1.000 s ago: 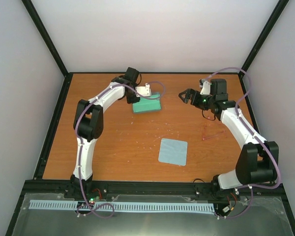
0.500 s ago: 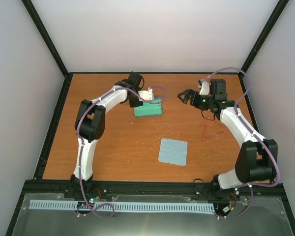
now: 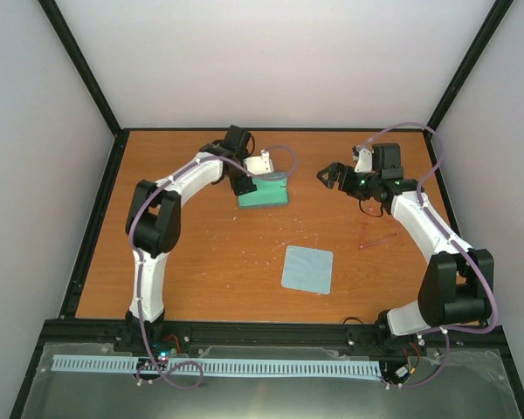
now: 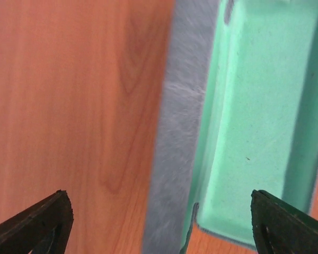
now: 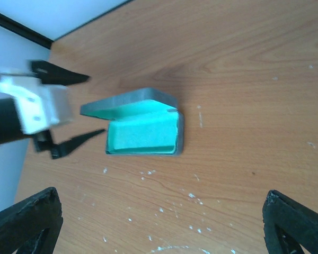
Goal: Organize the sunglasses
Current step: Place the sunglasses case at the center of the board, then fold the glasses cleaning cloth at the center of the board.
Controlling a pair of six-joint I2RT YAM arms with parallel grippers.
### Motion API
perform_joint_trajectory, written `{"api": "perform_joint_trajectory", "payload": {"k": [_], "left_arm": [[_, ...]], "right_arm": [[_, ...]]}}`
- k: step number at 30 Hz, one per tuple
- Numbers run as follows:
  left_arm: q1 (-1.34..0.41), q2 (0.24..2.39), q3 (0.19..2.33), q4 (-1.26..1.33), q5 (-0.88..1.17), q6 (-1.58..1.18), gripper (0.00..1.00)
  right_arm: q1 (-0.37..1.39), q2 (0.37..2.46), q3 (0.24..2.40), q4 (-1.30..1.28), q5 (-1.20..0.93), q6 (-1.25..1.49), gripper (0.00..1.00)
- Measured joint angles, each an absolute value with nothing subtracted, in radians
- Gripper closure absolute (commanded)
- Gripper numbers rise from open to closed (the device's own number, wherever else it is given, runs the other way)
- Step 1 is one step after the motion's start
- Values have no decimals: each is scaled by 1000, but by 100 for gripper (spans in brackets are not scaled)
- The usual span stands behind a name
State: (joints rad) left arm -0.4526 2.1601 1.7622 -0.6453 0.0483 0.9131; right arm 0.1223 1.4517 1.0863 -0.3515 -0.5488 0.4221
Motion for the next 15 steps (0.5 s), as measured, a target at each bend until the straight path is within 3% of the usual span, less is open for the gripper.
{"api": "perform_joint_trajectory", "payload": {"k": [4,6,7,10,11,15], "left_arm": [[-454,2040,1713,-599,40,834,4],[-455,1966,1698,-576,29,793,5],[-455,1930,1694,-564,28,773,5],[-460,1819,1682,-538,54,718,8],[-464,1788,1681,-537,77,702,10],[-493,1665,1644,-539,270,654,29]], "right_arm": [[123,1451,1087,-427,-503,394,1],[128,1445,1087,-485,-470,369,7],[133,1441,1087,-510,-454,355,16],[176,1424,1085,-583,-408,313,59],[197,1417,1082,-603,-394,300,63],[298,1393,1036,-673,-332,293,58]]}}
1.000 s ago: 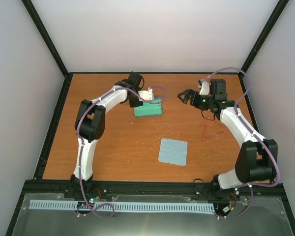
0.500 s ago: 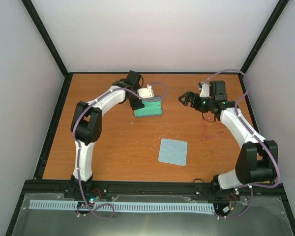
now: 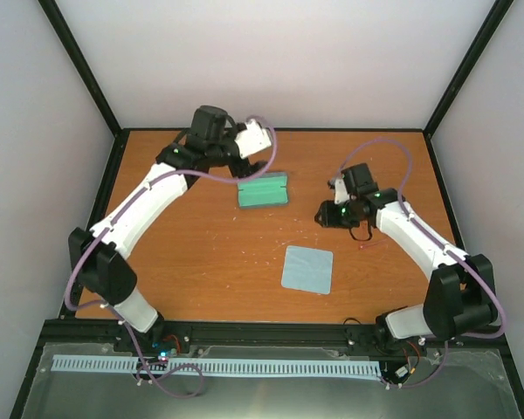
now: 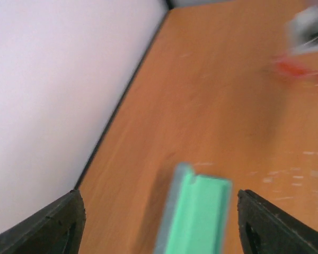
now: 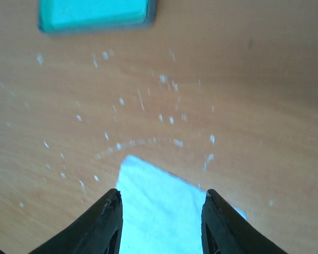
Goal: Organize the sunglasses
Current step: Fold the glasses cleaning cloth at the center of the board.
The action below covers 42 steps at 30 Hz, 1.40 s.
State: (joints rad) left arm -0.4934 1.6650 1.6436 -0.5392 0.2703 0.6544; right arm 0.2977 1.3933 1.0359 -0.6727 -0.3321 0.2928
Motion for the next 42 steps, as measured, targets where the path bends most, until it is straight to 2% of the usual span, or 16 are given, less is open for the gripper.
{"api": "perform_joint_trajectory", "payload": {"k": [2,4,9,15,20,29,37,42], "left_arm": [[-532,1610,1579,-539,362,649,37],[-583,1591,1515,-543,424,649,40],[-649,1682,1426,-588,530,632,40],[-641,1817,1433,-621,543,591,40],[-641,1826,1434,-623,545,570,40],[-641,1826,1434,-619,547,540,40],[-641,1826,1433,-611,546,532,39],[-641,1826,1428,-598,546,530,39]], "right_arm": [[337,1394,1008,-710,-305,297,57],[367,1402,987,-754,-274,303,58],[431,1466,981,-823,-203,323,54],[446,1535,958,-854,-147,359,57],[446,1567,951,-858,-112,380,57],[446,1625,928,-834,-88,386,63],[446,1674,945,-811,-89,382,71],[445,1687,955,-812,-91,374,90]]}}
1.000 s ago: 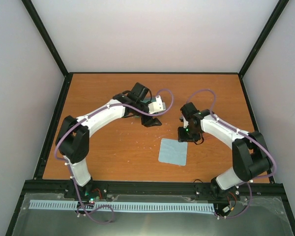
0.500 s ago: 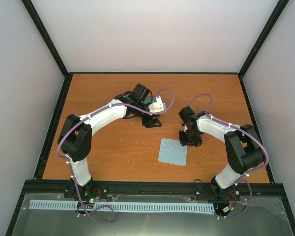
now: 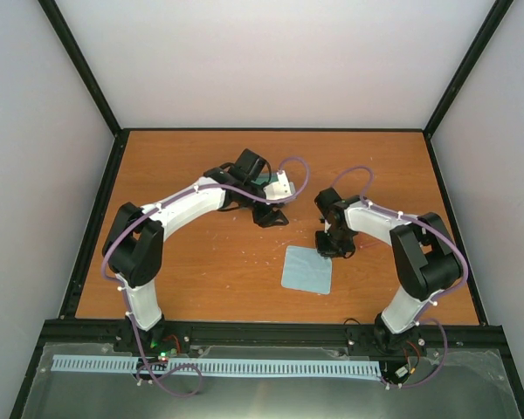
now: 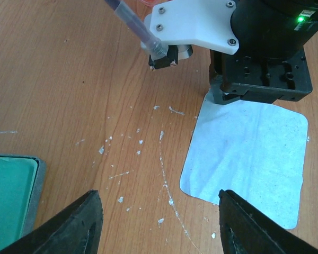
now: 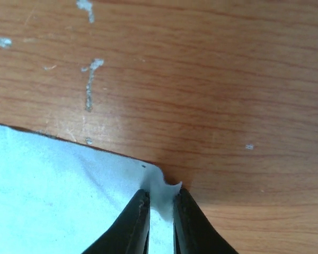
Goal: Organize the sunglasses
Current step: Fold the glasses cleaning cloth at the center of the board.
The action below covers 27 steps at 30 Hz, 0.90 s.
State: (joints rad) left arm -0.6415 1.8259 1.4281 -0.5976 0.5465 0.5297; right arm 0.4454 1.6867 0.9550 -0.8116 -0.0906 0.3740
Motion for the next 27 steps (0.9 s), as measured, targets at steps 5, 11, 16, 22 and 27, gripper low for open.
{"api": "perform_joint_trajectory", "payload": {"k": [5,11,16,22,27], "left_arm": [[-641,1826,1415,-598,555,524,39],[-641,1855,1411,-599,587,509,44],[-653,1938,1418,-619,596,506,45],[-703,1993,1409,-626,522,513,51],[-738,2013,1401,-614,463,511,57]], "right_arm": [[445,1692,958,-802,-114,364,97],[445,1688,958,-800,-117,367,97],[446,1687,959,-799,-98,381,97],[446,1686,962,-795,-73,395,97],[446,1666,963,-792,-61,406,97]]}}
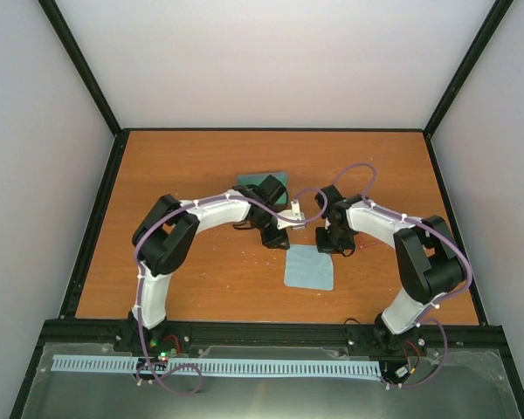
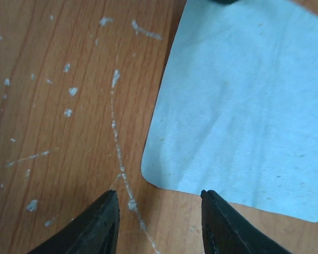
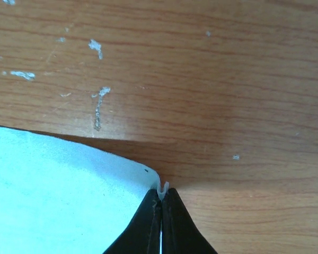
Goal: Organize the sunglasses
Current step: Fold the glasses cleaning cloth at the center of the board.
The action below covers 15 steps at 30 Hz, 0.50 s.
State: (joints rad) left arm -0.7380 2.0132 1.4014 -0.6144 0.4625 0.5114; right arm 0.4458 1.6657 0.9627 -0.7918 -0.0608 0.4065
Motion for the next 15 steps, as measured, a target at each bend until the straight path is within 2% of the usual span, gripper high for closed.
{"api": "perform_joint_trajectory", "payload": {"k": [15], "left_arm": [[-770,2088,1435,-569,344,479,59]], "right_arm": [[445,1644,965,-765,-61,420,97]]}}
